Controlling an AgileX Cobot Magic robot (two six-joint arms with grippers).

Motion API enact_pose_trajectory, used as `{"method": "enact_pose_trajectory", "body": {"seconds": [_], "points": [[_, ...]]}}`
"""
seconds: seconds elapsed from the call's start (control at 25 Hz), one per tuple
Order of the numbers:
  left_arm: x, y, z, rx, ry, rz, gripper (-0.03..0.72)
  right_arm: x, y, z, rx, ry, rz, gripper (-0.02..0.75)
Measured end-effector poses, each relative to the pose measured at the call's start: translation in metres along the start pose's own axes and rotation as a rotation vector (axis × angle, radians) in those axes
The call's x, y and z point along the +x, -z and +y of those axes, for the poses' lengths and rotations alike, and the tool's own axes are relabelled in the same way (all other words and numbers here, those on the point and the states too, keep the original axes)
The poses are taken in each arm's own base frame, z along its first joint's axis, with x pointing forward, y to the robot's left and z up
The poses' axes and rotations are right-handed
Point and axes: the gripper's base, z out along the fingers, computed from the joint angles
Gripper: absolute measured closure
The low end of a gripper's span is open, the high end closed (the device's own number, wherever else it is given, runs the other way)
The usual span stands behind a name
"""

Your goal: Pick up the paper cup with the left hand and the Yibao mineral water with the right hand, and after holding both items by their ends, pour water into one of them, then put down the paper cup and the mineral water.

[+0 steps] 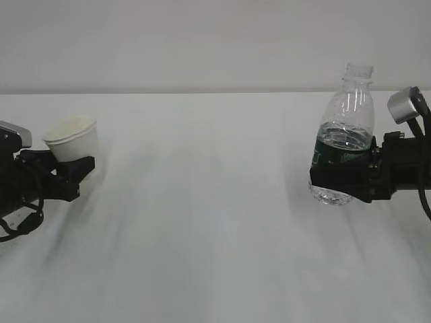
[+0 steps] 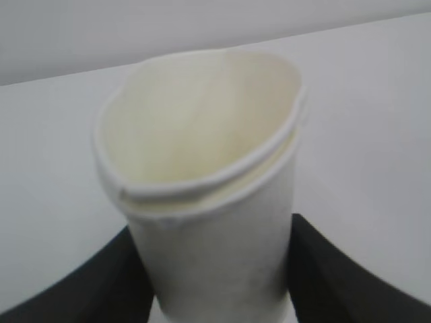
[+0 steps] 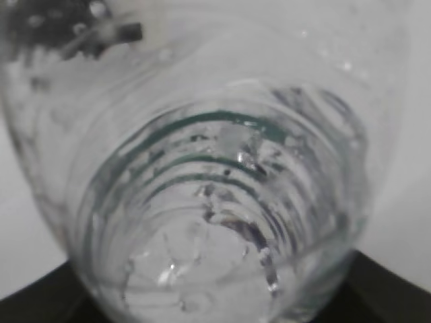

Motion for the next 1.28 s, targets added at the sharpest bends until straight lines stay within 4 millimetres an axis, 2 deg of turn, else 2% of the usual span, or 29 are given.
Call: {"method": "enact_pose_trajectory", "body": {"seconds": [0.36,0.8,1.08,1.28], "points": [[-0.014,0.004,-0.017,0.176,-0.053,-0.015,0.267,0.000,0.000,0.000,-0.002,0.001,0.003,0.248],[-0.013,0.008,-0.030,0.325,-0.057,0.019,0.267,0.000,0.000,0.000,-0.003,0.005,0.006,0.248],[-0.030,0.010,-0.044,0.379,-0.080,-0.015,0.267,-0.007,0.000,-0.004,-0.009,0.018,0.015,0.248],[-0.044,0.011,-0.062,0.432,-0.100,-0.045,0.267,-0.008,0.002,-0.003,-0.012,0.023,0.020,0.248]]}}
